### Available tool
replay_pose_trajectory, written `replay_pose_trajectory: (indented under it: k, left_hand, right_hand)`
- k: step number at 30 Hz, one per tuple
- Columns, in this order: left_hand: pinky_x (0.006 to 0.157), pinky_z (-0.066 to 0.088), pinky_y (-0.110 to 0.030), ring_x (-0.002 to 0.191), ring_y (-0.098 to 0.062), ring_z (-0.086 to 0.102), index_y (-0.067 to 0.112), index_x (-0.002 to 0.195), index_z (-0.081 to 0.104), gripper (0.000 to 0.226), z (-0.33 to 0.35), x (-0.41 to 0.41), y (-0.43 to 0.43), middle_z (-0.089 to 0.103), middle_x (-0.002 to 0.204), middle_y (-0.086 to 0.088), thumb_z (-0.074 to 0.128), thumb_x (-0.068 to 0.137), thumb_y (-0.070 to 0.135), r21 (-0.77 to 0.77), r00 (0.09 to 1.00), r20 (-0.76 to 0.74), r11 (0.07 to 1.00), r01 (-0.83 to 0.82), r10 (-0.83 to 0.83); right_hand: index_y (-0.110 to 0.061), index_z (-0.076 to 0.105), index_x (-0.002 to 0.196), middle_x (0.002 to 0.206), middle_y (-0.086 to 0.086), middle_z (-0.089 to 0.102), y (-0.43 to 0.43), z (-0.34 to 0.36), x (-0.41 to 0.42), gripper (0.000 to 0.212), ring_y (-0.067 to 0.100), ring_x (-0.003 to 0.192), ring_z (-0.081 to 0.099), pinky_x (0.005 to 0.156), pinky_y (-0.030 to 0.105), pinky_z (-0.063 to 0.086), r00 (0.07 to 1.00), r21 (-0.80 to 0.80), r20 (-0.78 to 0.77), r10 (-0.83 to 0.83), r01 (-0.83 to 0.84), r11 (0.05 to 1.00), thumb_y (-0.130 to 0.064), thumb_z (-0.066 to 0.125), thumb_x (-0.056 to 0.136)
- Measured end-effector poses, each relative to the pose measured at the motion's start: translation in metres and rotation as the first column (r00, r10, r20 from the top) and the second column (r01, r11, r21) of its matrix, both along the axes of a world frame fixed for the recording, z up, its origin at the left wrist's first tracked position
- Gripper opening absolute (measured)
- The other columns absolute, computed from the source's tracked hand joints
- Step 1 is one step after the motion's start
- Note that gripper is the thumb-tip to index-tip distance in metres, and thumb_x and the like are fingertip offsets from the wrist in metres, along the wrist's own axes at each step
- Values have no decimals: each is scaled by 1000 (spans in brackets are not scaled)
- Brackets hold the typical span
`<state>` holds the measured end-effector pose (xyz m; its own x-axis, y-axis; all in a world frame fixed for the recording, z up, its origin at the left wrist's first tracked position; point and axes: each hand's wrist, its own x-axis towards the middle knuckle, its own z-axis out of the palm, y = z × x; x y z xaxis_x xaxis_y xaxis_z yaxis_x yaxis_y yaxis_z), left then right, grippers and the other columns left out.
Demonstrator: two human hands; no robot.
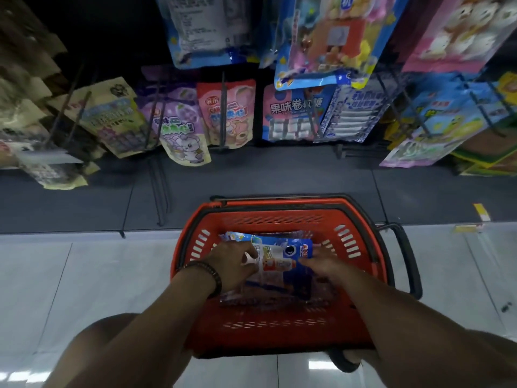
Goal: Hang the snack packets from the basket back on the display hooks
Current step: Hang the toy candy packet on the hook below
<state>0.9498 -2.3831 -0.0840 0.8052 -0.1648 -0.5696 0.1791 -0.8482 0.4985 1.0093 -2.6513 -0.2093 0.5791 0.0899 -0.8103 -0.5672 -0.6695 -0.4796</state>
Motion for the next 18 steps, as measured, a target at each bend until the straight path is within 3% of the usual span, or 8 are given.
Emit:
replay_pose_trajectory:
  k: [5,8,10,12,14,16,18]
  left_hand:
    - [108,45,-36,128,-25,54,33,135,54,51,2,1,0,51,140,-6,73,89,42,47,999,29,998,-38,37]
    - [107,43,-32,129,-25,52,31,143,49,74,13,1,-1,44,144,-4,83,79,39,10,983,145,993,-118,115]
    - [107,45,-32,128,-19,52,30,146,47,89,24,2,-4,47,144,1,90,68,43,-74,961,229,987,-143,156]
    - [104,51,-34,120,-9,59,32,138,55,83,33,3,-7,59,135,12,92,65,46,-199,950,239,968,-154,200]
    - [95,58,-36,106,-4,69,31,124,66,59,39,1,-11,73,118,16,91,71,40,-355,945,167,911,-209,281]
    - [87,60,-31,99,-5,73,28,117,73,38,48,-3,-13,78,111,13,87,81,31,-479,933,98,838,-261,347]
    - [87,58,-23,103,-6,73,26,120,72,36,55,-9,-14,77,114,12,83,86,23,-562,907,71,768,-307,415]
  right_hand:
    - [-23,71,111,111,2,77,11,44,9,14,17,96,73,89,35,60,991,178,108,80,-98,979,-27,57,109]
    - [-23,72,115,117,9,78,14,80,23,20,27,106,75,98,54,58,960,250,166,225,-261,932,-35,60,105]
    - [-16,70,117,117,19,76,16,114,30,29,39,101,74,89,57,57,919,273,204,338,-385,882,-40,61,103]
    - [-10,68,119,115,16,78,19,151,32,24,36,102,75,87,50,59,903,320,225,365,-422,848,-29,57,109]
    - [-7,68,120,115,14,79,15,172,33,25,30,101,77,87,45,61,910,372,261,323,-403,836,-25,55,110]
    - [-7,70,116,111,14,79,9,193,33,29,19,93,75,82,41,60,907,392,326,266,-385,836,-33,58,108]
    - [-15,74,109,109,7,81,-1,205,33,35,14,95,74,88,40,58,917,459,382,114,-295,838,-48,67,99]
